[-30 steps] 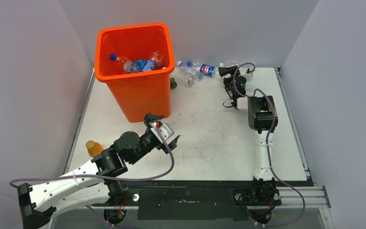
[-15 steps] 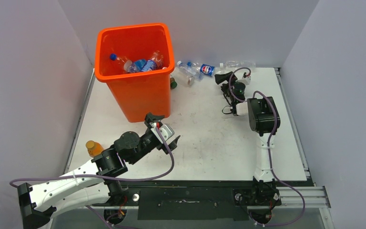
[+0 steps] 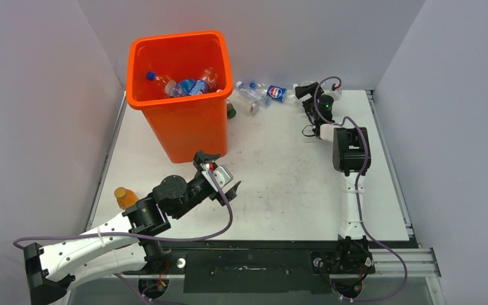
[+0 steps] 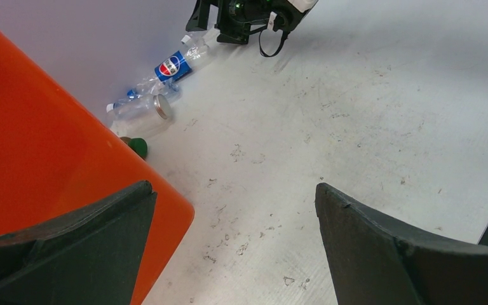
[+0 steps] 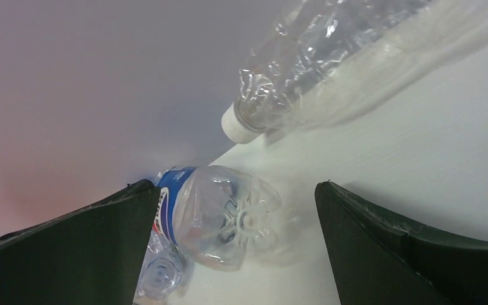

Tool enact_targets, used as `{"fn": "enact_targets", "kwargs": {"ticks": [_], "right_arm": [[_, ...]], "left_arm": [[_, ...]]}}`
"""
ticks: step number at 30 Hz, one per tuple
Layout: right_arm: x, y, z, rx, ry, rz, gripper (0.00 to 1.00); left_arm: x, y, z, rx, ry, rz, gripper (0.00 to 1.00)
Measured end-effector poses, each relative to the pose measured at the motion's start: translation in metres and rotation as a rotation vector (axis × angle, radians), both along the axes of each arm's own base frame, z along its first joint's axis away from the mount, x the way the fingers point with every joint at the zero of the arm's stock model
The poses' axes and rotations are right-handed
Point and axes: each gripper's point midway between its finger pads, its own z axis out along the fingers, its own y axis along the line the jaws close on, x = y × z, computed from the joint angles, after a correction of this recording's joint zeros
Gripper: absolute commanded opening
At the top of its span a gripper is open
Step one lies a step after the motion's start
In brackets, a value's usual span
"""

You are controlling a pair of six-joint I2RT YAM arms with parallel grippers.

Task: Put the plastic bottles in the bin
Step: Pick up the plastic bottle from the corner of the board.

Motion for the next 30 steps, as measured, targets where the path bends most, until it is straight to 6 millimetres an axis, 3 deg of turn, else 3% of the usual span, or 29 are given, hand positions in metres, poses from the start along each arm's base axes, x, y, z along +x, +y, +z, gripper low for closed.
{"fn": "enact_targets", "kwargs": {"ticks": [5,9,14,18,22,25,30], "right_arm": [[0.015,0.014,0.001,-0.001,-0.026,0.035,0.89],[0.014,0.029,-0.001,-0.011,-0.026,0.066,0.78],[0.002,0.049,-0.01,-0.02,-0.03,0.097,0.55],[-0.019,0.06,-0.015,-0.005,-0.023,0.114,0.48],[-0.046,0.071,-0.015,0.005,-0.004,0.137,0.49],[-0.076,0.08,-0.016,0.007,0.016,0.157,0.56],[-0.131,0.09,-0.017,0.005,0.061,0.19,0.85]], "left_arm": [[0.001,-0.003,-0.006,0.016,0.009,0.0,0.96],[0.002,-0.004,-0.009,0.027,0.015,0.0,0.96],[0.002,-0.004,-0.009,0.026,0.015,0.0,0.96],[0.002,-0.003,-0.007,0.02,0.011,0.0,0.96],[0.0,-0.002,-0.003,0.009,0.005,-0.001,0.96],[-0.001,-0.002,-0.001,0.002,0.002,-0.008,0.96],[-0.004,-0.003,0.001,-0.005,0.001,-0.021,0.96]]}}
